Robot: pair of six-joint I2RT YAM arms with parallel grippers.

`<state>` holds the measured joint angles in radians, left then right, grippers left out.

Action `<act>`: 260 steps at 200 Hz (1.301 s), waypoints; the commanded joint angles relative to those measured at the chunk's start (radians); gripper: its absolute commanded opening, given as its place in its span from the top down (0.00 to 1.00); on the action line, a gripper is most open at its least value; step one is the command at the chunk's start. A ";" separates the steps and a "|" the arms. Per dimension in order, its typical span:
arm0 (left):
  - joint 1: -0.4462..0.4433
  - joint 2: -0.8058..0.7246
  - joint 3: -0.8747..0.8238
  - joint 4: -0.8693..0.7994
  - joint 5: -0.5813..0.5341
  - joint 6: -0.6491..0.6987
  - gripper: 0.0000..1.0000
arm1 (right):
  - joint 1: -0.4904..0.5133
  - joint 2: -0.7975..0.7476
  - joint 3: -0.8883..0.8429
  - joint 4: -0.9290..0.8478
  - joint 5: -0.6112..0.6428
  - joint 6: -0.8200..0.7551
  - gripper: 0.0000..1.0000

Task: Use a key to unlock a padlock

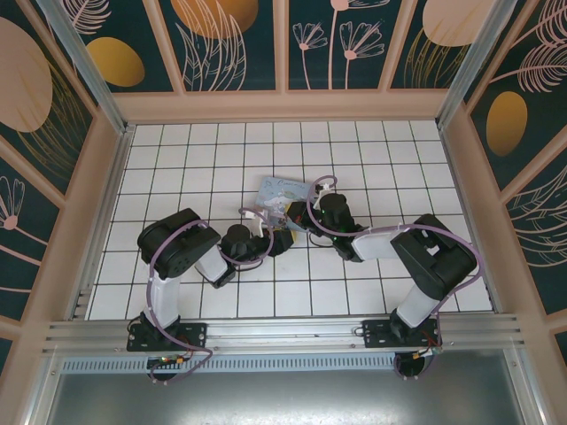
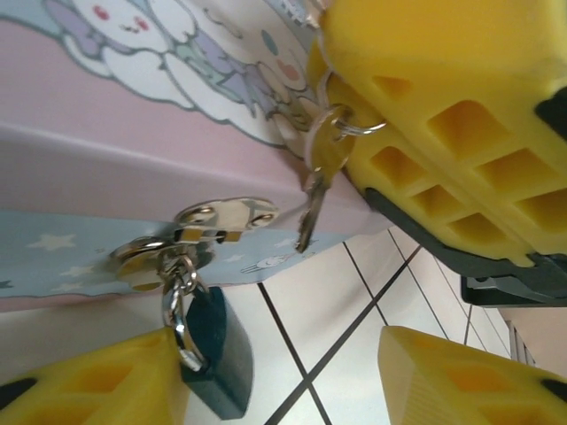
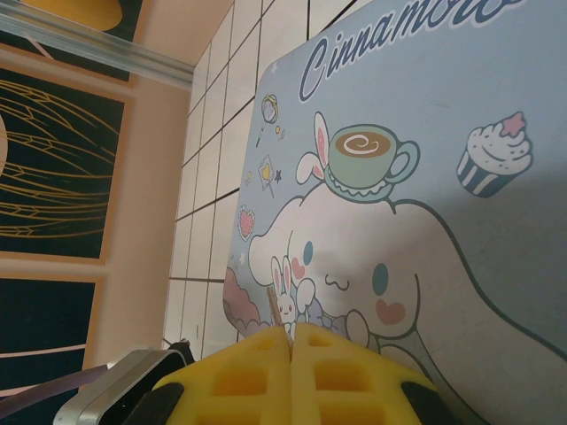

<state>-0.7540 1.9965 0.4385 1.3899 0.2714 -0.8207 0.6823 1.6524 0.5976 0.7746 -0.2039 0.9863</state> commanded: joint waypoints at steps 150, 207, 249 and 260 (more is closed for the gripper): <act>-0.001 0.014 0.029 -0.090 -0.014 -0.029 0.87 | 0.011 0.007 -0.006 -0.044 -0.017 0.004 1.00; 0.002 -0.028 0.018 -0.089 -0.003 -0.053 0.81 | 0.011 -0.007 0.001 -0.066 -0.009 -0.006 1.00; 0.006 -0.014 0.024 -0.056 -0.005 -0.083 0.62 | 0.011 0.003 -0.015 -0.045 -0.006 0.006 1.00; 0.007 -0.006 0.029 -0.051 -0.007 -0.087 0.60 | 0.011 0.004 -0.018 -0.046 -0.007 0.006 1.00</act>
<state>-0.7528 1.9884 0.4583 1.3178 0.2565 -0.8925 0.6834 1.6478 0.5995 0.7593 -0.2043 0.9833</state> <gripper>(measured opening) 0.381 0.047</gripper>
